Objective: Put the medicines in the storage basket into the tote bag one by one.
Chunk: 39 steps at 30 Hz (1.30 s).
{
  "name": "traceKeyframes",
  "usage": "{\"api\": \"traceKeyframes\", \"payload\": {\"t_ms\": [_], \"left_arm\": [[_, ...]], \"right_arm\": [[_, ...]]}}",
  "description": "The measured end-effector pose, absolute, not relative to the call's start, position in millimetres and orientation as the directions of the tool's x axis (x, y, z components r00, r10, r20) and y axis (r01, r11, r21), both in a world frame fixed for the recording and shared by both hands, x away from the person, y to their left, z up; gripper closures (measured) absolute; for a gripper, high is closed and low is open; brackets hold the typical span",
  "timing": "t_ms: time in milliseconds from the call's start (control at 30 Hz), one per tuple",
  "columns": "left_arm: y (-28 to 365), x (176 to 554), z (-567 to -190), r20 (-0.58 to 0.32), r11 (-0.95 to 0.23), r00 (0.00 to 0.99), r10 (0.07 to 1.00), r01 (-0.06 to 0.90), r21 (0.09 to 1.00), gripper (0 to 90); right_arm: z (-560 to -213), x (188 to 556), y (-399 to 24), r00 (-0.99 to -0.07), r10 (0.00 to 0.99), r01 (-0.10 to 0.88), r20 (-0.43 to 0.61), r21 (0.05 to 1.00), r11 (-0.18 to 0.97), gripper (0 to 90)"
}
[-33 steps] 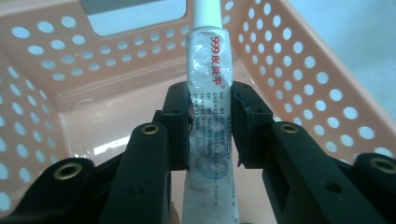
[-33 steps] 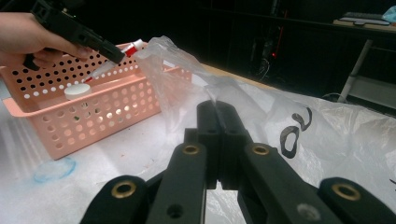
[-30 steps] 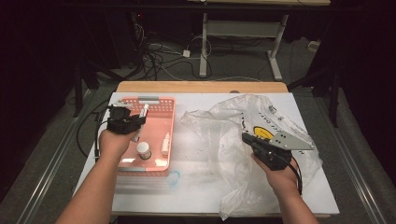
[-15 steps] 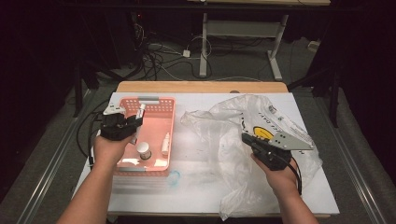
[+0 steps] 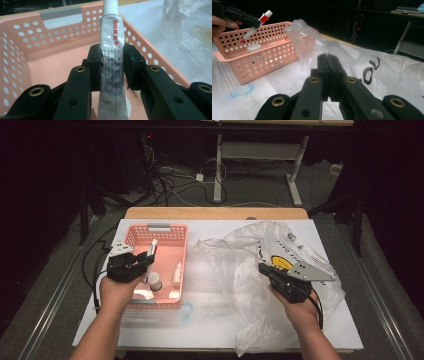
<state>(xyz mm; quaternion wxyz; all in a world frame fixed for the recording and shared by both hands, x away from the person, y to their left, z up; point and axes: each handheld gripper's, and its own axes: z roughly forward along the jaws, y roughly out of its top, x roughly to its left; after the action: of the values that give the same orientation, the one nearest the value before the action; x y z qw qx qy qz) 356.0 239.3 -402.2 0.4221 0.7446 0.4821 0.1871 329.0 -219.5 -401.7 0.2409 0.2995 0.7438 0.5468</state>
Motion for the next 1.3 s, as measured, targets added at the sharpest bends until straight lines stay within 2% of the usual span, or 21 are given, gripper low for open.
{"api": "traceKeyframes", "payload": {"t_ms": [667, 1300], "left_arm": [[207.7, 332.3, -393.7, -0.138, -0.195, 0.554, 0.821, 0.498, 0.845, 68.3], [149.8, 314.0, -377.7, -0.144, -0.237, 0.691, 0.708, 0.425, 0.874, 68.3]], "right_arm": [[-401.5, 328.1, -218.7, -0.705, 0.709, 0.176, -0.036, 0.959, 0.224, 90.0], [-397.6, 326.6, -219.5, -0.708, 0.705, 0.161, -0.041, 0.963, 0.218, 90.0]]}}
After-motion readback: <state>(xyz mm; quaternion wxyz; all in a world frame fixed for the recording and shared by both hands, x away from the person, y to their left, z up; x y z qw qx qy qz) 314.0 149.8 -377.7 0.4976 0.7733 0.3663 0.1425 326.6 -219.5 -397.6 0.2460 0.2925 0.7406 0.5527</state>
